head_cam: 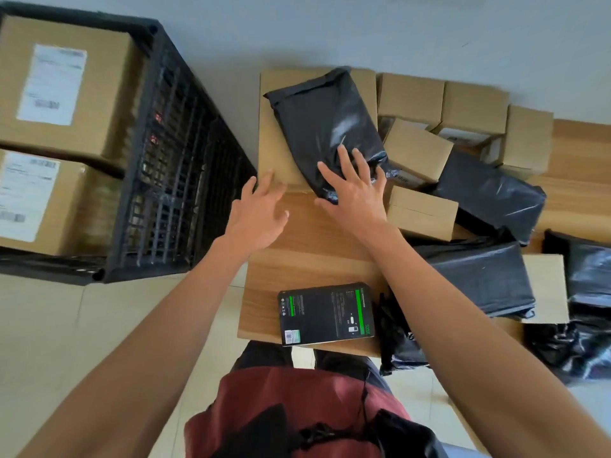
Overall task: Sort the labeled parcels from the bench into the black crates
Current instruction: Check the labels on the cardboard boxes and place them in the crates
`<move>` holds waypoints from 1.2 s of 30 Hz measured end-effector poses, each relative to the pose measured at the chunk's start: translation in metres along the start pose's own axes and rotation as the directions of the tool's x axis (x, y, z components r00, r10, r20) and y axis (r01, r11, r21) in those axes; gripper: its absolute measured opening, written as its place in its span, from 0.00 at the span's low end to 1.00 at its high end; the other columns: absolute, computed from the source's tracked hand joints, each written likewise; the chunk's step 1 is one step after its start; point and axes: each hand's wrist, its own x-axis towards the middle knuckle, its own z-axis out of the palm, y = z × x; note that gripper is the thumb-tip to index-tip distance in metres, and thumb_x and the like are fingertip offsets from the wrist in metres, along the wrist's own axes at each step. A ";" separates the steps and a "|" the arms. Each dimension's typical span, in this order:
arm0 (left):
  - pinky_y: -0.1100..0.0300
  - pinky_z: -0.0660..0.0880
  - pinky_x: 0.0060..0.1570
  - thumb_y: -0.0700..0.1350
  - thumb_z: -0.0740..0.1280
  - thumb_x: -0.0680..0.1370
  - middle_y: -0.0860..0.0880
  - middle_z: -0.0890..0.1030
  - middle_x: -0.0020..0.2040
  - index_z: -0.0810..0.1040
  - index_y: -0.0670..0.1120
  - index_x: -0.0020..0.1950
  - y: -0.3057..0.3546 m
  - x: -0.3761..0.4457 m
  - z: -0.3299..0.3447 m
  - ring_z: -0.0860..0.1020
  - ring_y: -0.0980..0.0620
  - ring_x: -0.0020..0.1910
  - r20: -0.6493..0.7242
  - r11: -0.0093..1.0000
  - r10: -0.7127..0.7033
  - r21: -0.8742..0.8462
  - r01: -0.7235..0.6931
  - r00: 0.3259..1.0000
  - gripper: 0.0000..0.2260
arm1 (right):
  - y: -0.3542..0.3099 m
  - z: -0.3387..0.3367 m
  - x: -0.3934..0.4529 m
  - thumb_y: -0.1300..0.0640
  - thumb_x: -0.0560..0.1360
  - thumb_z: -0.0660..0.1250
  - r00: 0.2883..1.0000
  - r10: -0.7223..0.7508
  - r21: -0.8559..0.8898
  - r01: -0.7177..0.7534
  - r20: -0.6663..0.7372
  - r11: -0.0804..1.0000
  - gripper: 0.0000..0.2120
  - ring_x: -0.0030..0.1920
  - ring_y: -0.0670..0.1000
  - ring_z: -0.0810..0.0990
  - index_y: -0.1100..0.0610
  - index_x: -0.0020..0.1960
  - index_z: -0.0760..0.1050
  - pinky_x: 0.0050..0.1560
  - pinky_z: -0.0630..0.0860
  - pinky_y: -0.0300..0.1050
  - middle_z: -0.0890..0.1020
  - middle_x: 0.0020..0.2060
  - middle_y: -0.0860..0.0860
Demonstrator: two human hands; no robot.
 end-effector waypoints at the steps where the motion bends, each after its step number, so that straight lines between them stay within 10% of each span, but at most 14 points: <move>1: 0.33 0.69 0.69 0.52 0.63 0.84 0.50 0.51 0.85 0.64 0.53 0.80 0.000 0.000 0.001 0.50 0.40 0.83 -0.015 1.000 0.004 0.000 -0.004 1.000 0.25 | 0.002 0.002 0.000 0.41 0.81 0.66 1.000 0.005 -0.009 -0.005 -0.008 1.000 0.33 0.84 0.59 0.44 0.44 0.83 0.58 0.78 0.48 0.73 0.49 0.85 0.53; 10: 0.33 0.68 0.69 0.50 0.67 0.82 0.45 0.49 0.85 0.60 0.54 0.82 0.013 0.014 0.000 0.46 0.38 0.83 -0.079 0.993 0.097 0.074 -0.091 0.992 0.30 | 0.029 0.007 -0.009 0.70 0.74 0.71 0.948 0.061 0.144 -0.017 -0.311 0.989 0.19 0.71 0.67 0.71 0.58 0.64 0.83 0.62 0.72 0.68 0.75 0.73 0.61; 18: 0.34 0.69 0.70 0.48 0.65 0.83 0.47 0.48 0.85 0.57 0.55 0.83 0.006 0.007 0.006 0.45 0.38 0.83 -0.062 0.988 0.115 0.116 -0.107 0.991 0.30 | 0.083 -0.001 -0.032 0.75 0.71 0.69 0.861 0.173 0.128 -0.126 -0.478 0.984 0.18 0.55 0.68 0.77 0.63 0.58 0.85 0.54 0.74 0.63 0.81 0.65 0.63; 26: 0.37 0.70 0.70 0.48 0.64 0.83 0.46 0.52 0.84 0.63 0.53 0.81 -0.003 -0.020 0.018 0.46 0.39 0.84 -0.091 0.993 0.090 0.085 -0.082 0.992 0.26 | 0.095 -0.010 -0.057 0.62 0.79 0.67 0.851 0.418 0.122 -0.401 -0.318 0.908 0.19 0.75 0.63 0.66 0.55 0.69 0.79 0.69 0.59 0.66 0.72 0.76 0.57; 30: 0.37 0.70 0.70 0.48 0.64 0.83 0.46 0.56 0.84 0.68 0.52 0.79 -0.011 -0.043 0.031 0.48 0.41 0.84 -0.132 0.996 0.080 0.049 -0.074 0.988 0.23 | 0.068 -0.002 -0.059 0.61 0.77 0.67 0.884 0.278 0.044 -0.282 -0.377 0.958 0.21 0.80 0.65 0.59 0.54 0.70 0.77 0.75 0.51 0.68 0.69 0.78 0.59; 36: 0.38 0.69 0.70 0.44 0.69 0.80 0.44 0.66 0.78 0.74 0.48 0.73 -0.022 -0.051 0.040 0.60 0.43 0.80 -0.335 0.975 0.001 -0.211 -0.076 0.942 0.21 | 0.020 0.020 -0.061 0.70 0.76 0.66 0.950 0.162 0.378 -0.052 -0.268 0.924 0.23 0.69 0.68 0.73 0.63 0.71 0.76 0.69 0.71 0.63 0.73 0.74 0.65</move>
